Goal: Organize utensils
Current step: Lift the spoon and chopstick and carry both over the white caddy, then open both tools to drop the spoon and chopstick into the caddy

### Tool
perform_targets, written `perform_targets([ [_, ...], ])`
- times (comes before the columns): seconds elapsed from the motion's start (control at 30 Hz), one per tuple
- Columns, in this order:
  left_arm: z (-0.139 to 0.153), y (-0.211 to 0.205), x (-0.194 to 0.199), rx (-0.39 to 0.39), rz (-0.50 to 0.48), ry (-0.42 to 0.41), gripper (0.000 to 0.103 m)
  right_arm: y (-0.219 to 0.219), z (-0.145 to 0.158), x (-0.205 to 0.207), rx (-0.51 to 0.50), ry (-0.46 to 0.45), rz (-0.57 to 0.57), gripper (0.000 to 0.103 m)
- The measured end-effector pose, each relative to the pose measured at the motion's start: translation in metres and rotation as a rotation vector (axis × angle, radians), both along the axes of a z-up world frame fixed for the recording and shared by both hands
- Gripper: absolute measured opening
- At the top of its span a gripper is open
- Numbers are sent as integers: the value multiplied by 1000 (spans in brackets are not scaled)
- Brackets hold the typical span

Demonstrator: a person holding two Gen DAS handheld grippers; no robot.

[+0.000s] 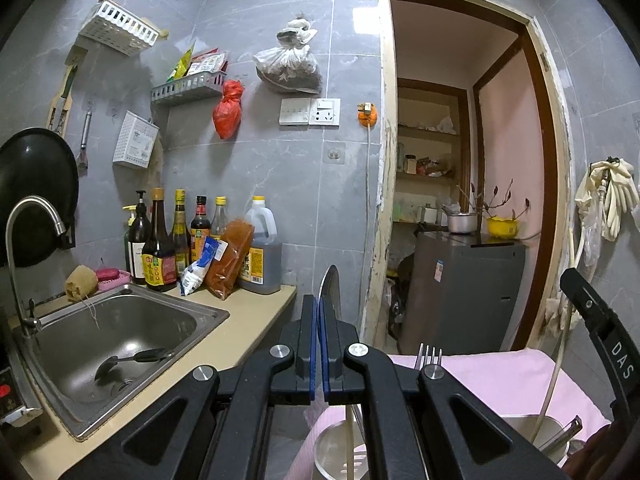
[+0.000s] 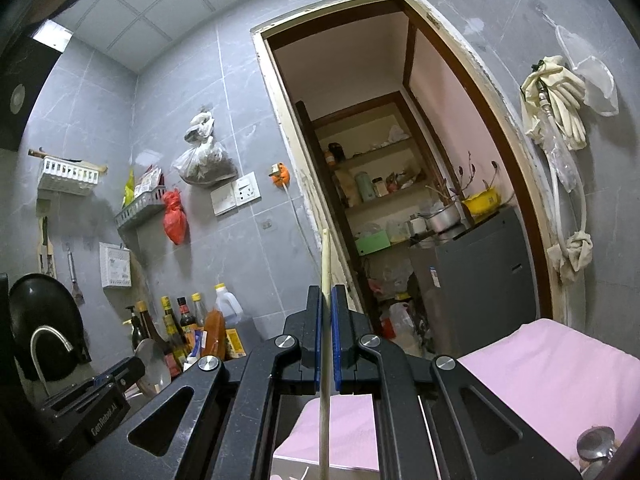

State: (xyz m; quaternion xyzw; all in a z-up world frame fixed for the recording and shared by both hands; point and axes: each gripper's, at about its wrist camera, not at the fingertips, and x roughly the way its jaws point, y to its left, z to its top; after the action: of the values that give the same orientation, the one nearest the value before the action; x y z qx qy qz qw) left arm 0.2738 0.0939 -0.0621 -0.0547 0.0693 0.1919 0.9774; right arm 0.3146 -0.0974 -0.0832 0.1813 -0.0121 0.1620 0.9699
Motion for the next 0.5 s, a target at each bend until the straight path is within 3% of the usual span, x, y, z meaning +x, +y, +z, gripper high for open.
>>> perform_targets([
  [0.23,-3,1,-5,-29,-33,2,3,-2,-7,3,-14,36,24,4],
  [0.4,-2,8,-8,-115,-98,31,5,-4,-6,-1,-48,59,60,6],
  [0.5,-2,13,-7,-166,-126,57,7,-7,-3,-4,-56,77,81,19],
])
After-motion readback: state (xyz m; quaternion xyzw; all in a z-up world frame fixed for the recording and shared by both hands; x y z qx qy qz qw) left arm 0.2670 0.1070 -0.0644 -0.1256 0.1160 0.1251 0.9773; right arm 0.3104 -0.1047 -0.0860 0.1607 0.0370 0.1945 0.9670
